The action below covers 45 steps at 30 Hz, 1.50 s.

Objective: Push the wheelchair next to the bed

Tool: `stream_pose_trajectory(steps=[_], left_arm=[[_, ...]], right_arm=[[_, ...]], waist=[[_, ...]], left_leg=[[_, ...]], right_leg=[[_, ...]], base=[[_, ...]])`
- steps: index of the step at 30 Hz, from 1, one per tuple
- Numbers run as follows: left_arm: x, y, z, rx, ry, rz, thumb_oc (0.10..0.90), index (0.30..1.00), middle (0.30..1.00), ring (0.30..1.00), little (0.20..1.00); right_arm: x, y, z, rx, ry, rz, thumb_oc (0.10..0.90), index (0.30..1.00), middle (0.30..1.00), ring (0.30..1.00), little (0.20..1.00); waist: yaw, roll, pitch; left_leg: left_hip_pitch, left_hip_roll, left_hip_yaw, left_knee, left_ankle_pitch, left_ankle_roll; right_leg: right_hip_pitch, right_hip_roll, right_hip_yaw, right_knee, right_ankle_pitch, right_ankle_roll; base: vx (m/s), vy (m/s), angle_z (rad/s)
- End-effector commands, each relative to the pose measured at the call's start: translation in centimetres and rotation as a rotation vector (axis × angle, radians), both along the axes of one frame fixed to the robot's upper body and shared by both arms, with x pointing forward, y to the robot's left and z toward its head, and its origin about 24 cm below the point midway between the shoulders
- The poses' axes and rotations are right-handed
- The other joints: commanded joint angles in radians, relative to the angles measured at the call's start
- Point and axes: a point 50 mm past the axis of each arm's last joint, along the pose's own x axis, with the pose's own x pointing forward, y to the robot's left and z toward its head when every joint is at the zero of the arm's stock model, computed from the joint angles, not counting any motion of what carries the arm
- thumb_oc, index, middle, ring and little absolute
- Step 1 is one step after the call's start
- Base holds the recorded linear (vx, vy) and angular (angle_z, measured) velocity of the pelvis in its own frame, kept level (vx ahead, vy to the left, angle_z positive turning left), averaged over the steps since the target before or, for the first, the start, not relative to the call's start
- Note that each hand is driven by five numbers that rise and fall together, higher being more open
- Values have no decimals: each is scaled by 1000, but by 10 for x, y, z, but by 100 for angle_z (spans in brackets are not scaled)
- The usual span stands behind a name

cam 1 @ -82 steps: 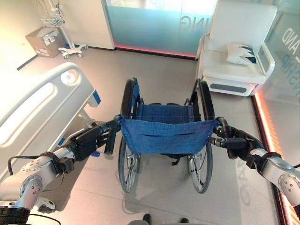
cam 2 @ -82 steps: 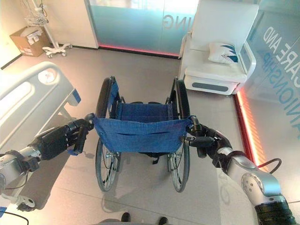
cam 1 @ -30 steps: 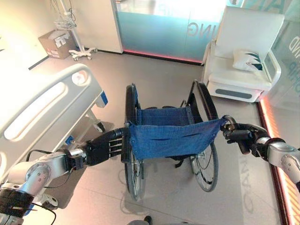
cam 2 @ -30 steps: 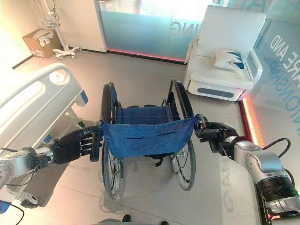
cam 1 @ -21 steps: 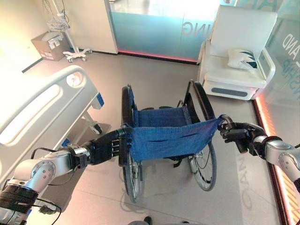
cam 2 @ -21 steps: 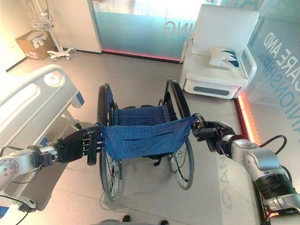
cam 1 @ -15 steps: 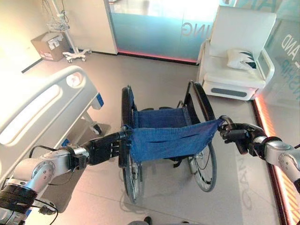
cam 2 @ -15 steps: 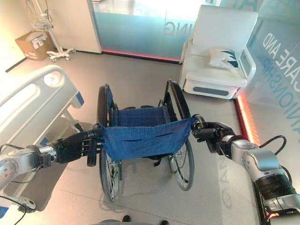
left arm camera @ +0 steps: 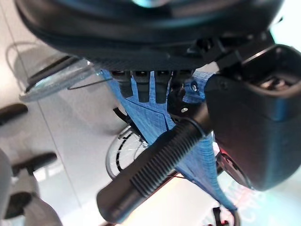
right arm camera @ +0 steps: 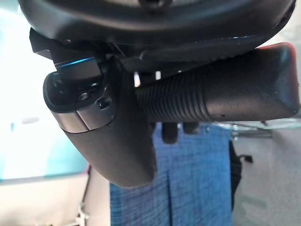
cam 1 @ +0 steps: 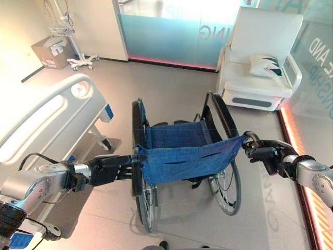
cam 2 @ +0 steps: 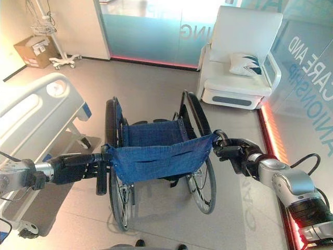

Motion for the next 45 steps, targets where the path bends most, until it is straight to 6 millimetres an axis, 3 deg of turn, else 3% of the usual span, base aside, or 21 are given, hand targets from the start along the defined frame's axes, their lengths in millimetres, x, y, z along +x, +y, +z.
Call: stream_pose_trajectory(steps=[1,8,11,19,34,45], left_arm=[[22,-80,70,-533,-328,-208,800,900,900,900,900],[30,-94,74,-751,-316,-49,800,900,900,900,900],[33,-95,69,-764,-313,6,400,300,300,300,300],[38,-100,56,-746,-293,24,400,300,300,300,300],[42,-95,52,-745,-340,102,400,300,300,300,300],[41,-85,55,-761,-384,182,400,300,300,300,300]], right_arm=[[12,12,30,3,-126,87,400,300,300,300,300],[16,18,27,8,-112,94,400,300,300,300,300],[18,21,27,10,-111,97,400,300,300,300,300],[20,28,24,18,-105,103,400,300,300,300,300],[20,34,16,32,-97,105,400,300,300,300,300],[20,39,22,35,-102,151,400,300,300,300,300]], waist=[[-32,51,-81],[-42,43,-87],[-45,40,-85],[-51,36,-85],[-53,33,-76],[-47,22,-64]], left_leg=[[16,33,27,3,-45,-77],[19,34,27,3,-48,-78],[18,34,28,3,-47,-78],[20,33,33,3,-48,-75],[29,40,45,3,-42,-77],[36,67,29,38,-28,-96]], right_leg=[[35,-4,-58,11,-35,31],[38,-7,-56,9,-36,30],[38,-8,-55,9,-36,29],[37,-6,-49,10,-37,30],[37,-2,-53,22,-45,23],[26,28,-61,74,-76,-8]], base=[[0,0,0],[2,3,1],[0,0,0],[1,-1,0],[0,-3,0],[1,-107,0]])
